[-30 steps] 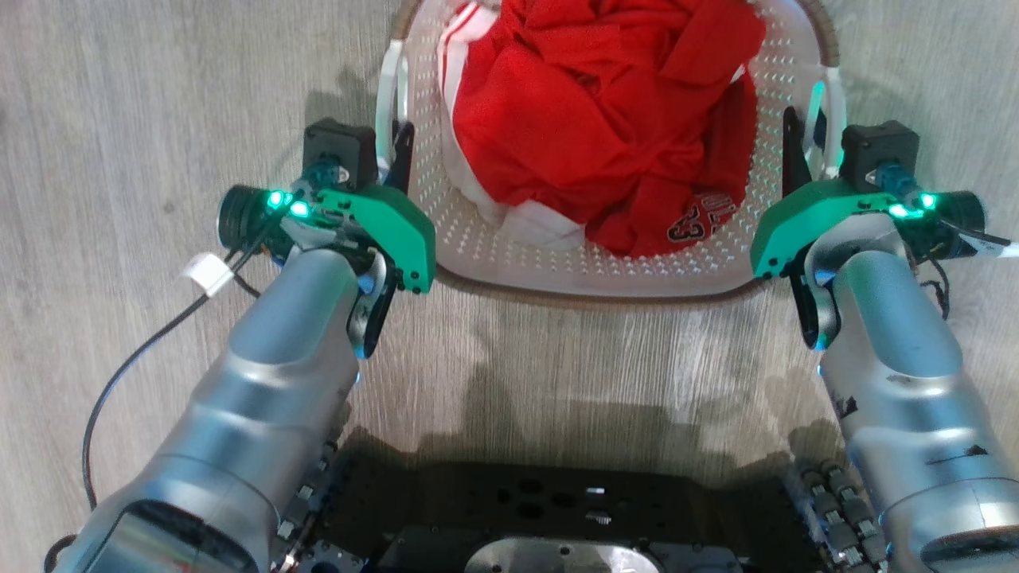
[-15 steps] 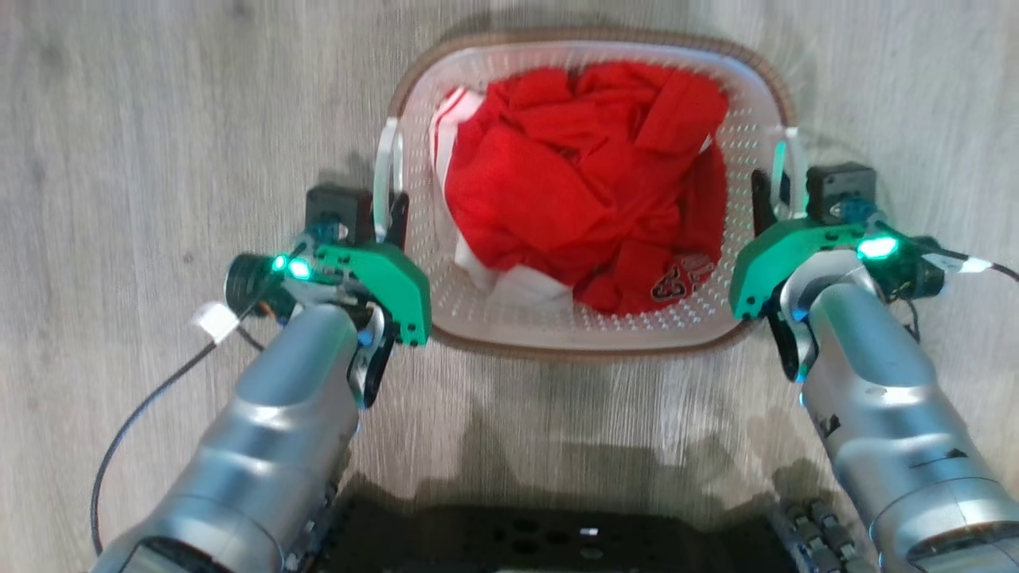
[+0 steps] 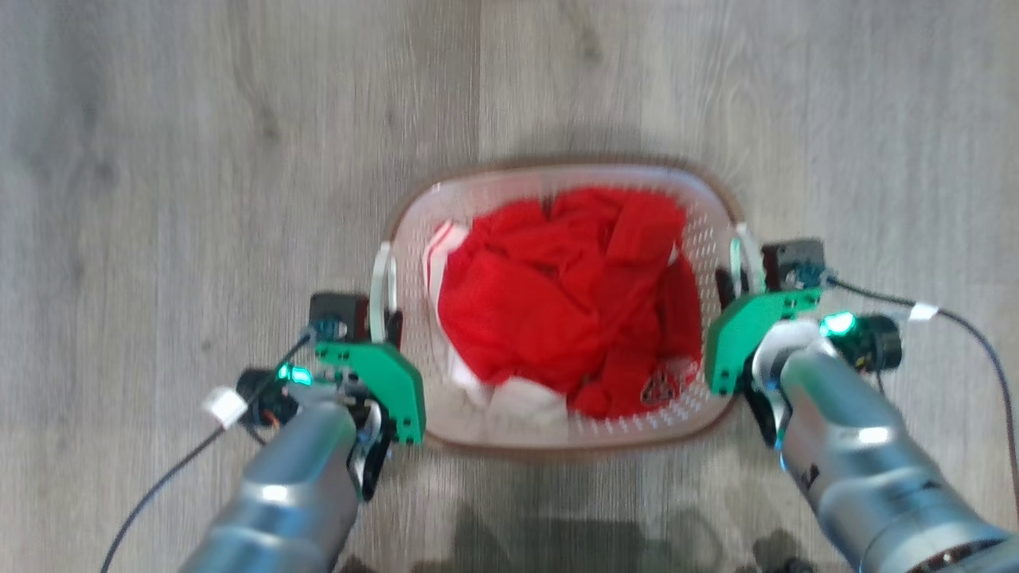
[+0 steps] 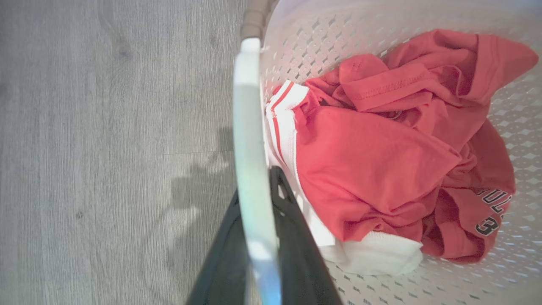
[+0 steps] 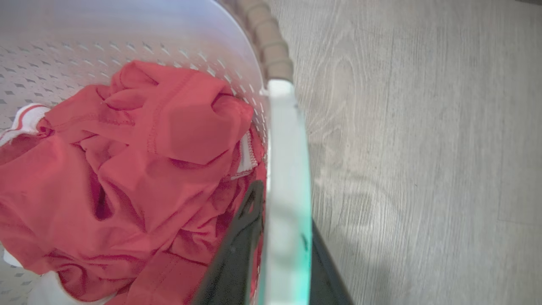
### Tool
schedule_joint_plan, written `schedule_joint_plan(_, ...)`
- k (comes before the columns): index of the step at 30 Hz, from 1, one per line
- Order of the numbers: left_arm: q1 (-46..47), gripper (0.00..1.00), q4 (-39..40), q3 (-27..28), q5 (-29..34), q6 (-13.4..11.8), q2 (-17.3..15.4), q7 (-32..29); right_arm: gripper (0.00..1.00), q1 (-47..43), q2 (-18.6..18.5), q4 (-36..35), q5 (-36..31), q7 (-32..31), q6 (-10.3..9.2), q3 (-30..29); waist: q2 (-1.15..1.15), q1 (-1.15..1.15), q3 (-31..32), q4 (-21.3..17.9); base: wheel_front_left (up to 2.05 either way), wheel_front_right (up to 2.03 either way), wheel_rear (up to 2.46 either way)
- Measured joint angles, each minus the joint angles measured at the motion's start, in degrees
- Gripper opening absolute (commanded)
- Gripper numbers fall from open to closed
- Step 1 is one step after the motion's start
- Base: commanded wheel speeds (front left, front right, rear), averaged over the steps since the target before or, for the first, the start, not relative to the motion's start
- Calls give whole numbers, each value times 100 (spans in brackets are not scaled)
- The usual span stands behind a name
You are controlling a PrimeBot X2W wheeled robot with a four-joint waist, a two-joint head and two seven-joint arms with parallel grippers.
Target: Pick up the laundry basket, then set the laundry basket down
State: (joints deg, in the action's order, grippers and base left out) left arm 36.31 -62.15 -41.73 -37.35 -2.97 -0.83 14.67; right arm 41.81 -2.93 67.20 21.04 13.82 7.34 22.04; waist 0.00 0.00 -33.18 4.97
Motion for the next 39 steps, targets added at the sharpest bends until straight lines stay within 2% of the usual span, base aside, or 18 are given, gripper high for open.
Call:
schedule_joint_plan(14, -806, 0, -492, -654, -799, 93, 1, -312, 0, -968, 40, 118, 1276, -593, 1, 1151, 0, 0, 1509, -108, 0, 0, 0)
schedule_joint_plan(23, -1283, 0, -573, -957, -1177, 93, -7, -567, 0, -1398, 41, 157, 1785, -869, 0, 1700, 0, 0, 2356, -135, 0, 0, 0)
schedule_joint_plan(39, -1425, 0, -754, -1218, -1480, 96, -9, -602, 0, -1520, 42, 240, 2307, -870, 0, 2282, 0, 0, 3052, -126, 0, 0, 0)
